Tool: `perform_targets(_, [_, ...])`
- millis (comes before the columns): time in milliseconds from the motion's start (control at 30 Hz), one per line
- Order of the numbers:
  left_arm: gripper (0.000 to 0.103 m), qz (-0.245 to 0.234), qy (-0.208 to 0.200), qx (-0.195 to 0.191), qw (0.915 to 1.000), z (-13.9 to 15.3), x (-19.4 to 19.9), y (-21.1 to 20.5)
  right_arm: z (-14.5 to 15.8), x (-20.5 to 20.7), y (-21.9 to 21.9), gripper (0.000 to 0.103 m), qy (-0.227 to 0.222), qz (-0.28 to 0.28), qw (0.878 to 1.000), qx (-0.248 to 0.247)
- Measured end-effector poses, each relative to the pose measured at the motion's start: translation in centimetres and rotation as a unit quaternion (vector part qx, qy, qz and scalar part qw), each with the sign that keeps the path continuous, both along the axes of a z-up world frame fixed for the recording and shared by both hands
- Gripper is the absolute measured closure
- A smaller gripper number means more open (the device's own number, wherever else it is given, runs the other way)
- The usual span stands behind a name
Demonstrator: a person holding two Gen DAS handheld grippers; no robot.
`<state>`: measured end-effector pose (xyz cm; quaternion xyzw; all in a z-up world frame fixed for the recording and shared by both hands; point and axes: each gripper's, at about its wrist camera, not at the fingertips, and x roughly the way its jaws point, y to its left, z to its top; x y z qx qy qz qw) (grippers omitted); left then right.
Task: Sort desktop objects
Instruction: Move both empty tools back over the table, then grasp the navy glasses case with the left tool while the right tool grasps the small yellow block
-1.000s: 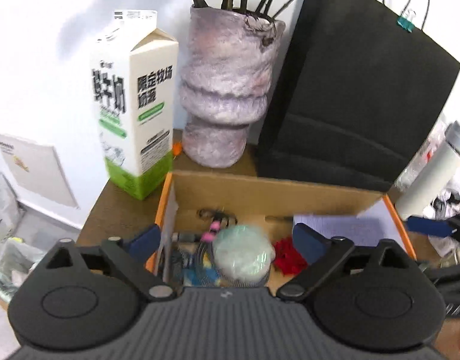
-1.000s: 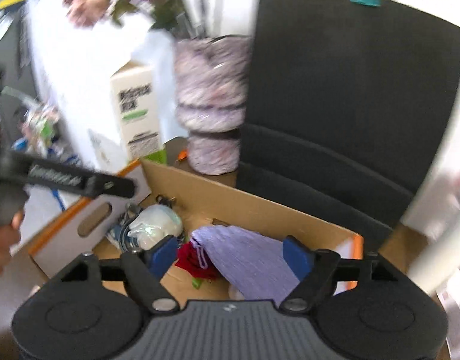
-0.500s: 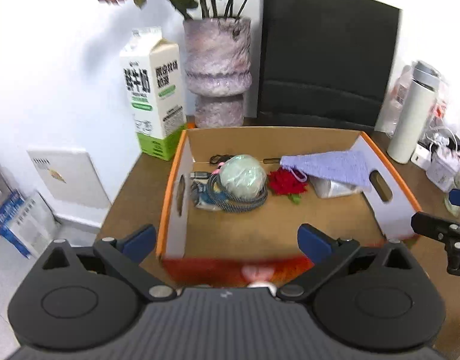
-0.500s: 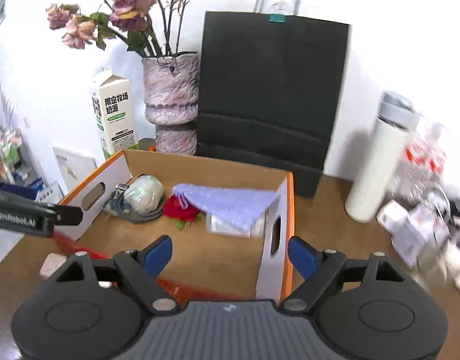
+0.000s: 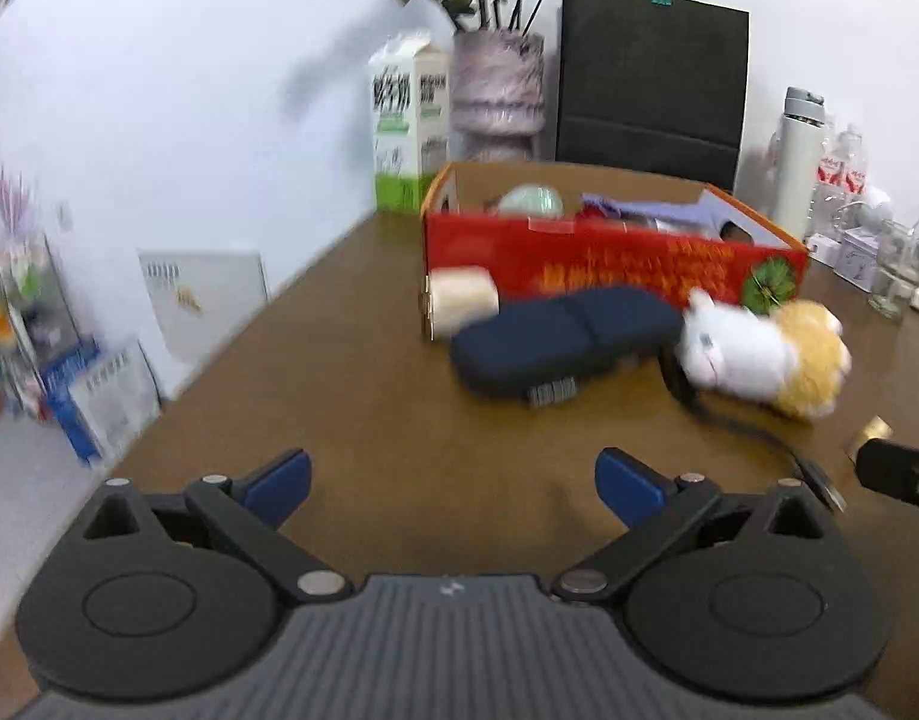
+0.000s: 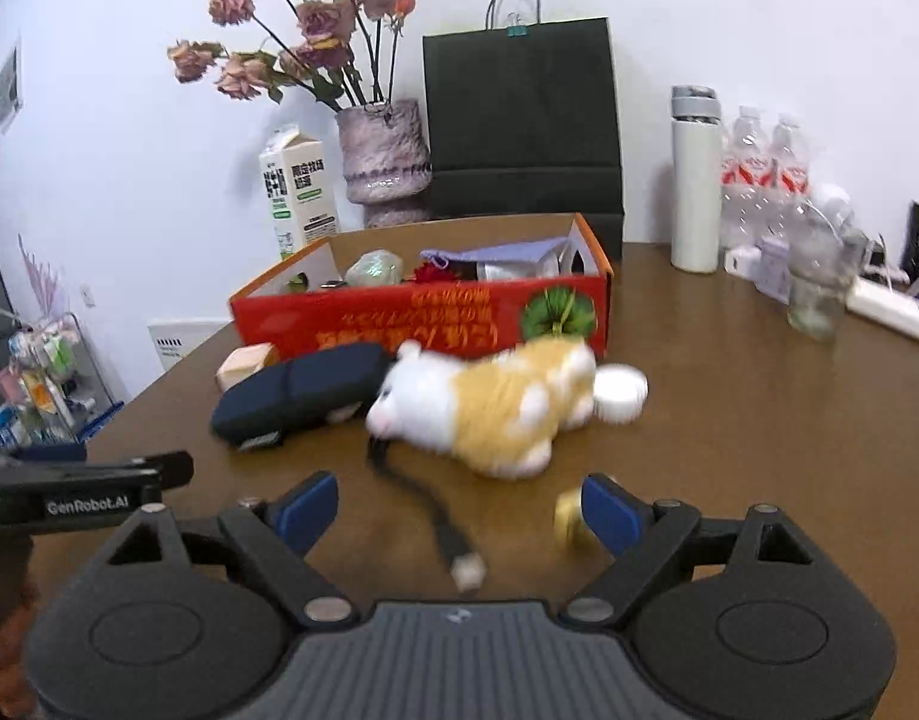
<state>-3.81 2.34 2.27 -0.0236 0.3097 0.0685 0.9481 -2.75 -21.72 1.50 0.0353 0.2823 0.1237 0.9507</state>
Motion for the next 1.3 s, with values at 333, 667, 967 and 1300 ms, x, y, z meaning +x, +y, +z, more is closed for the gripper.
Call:
perform_targets(333, [0.0, -0.003, 0.005, 0.019, 0.9998, -0.9, -3.2, -0.8, -2.7, -4.5, 0.1, 0.015, -0.001, -0.028, 0.999, -0.026])
perform_targets(667, [0.0, -0.017, 0.018, 0.02, 0.9995, -1.6, -1.9, -0.9, -3.0, -3.4, -1.0, 0.015, 0.005, -0.043, 0.999, -0.023])
perform_targets(967, [0.0, -0.134, -0.027, 0.043, 0.9897, 1.2, 4.5, -0.8, -3.4, 0.8, -2.3, 0.017, 0.018, -0.058, 0.998, -0.025])
perform_targets(1300, [0.0, -0.304, 0.02, 0.07, 0.95, 0.4, 17.2, -1.2, -4.0, 4.9, -2.8, 0.022, 0.043, -0.052, 0.998, 0.006])
